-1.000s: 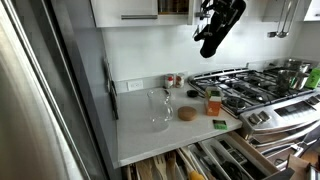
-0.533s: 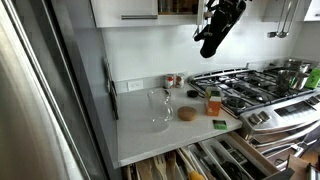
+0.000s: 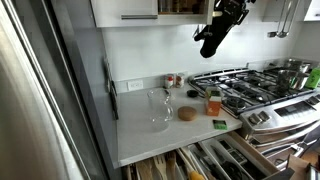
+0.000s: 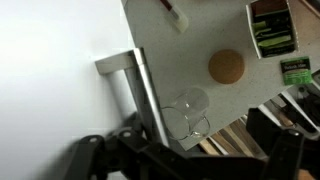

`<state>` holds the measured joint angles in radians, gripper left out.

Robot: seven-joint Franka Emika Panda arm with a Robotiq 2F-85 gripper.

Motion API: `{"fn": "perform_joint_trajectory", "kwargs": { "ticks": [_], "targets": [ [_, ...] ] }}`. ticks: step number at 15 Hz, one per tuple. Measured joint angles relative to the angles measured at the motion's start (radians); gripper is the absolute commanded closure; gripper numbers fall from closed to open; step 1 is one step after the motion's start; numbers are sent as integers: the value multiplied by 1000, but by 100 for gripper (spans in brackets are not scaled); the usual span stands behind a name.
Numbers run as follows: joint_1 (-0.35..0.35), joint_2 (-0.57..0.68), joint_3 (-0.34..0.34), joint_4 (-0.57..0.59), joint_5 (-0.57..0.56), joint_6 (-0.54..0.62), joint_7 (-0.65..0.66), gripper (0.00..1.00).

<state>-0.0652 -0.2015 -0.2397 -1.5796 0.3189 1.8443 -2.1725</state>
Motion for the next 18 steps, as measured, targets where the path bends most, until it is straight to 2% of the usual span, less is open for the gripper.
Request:
{"fn": "perform_joint_trajectory", "kwargs": {
  "ticks": [11, 18],
  "targets": [
    [-13, -9, -64, -34, 145, -26, -167, 0],
    [-29, -11, -78, -48, 191, -29, -248, 0]
  ]
}}
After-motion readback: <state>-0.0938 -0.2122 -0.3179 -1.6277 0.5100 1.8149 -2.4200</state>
